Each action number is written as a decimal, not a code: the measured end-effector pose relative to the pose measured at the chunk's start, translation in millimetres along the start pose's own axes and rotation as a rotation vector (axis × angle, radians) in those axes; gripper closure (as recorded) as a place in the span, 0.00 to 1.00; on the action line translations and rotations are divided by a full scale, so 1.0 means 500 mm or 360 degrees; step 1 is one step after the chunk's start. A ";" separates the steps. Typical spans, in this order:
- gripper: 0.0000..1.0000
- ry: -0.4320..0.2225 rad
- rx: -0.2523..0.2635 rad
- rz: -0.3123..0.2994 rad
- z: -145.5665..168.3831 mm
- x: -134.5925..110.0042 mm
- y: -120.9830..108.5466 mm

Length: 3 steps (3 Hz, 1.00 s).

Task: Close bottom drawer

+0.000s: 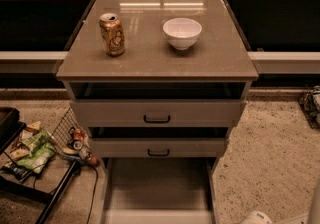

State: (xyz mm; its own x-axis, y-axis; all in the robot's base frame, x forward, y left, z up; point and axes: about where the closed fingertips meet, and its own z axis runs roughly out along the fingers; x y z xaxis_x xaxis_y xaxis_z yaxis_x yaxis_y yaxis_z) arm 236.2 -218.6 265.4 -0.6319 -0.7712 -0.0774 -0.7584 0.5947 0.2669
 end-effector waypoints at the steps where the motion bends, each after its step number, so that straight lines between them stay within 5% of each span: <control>1: 1.00 -0.0051 -0.0173 -0.0036 0.125 -0.012 0.036; 3: 1.00 -0.0091 -0.0401 -0.0111 0.336 -0.053 0.090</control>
Offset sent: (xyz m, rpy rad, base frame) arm -0.0438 0.0856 -0.1669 0.2665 0.1601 0.0985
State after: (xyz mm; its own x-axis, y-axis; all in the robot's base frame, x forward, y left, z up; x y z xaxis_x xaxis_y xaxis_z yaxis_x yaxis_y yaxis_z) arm 191.9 -133.3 118.0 -0.5932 -0.7897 -0.1564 -0.7411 0.4598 0.4893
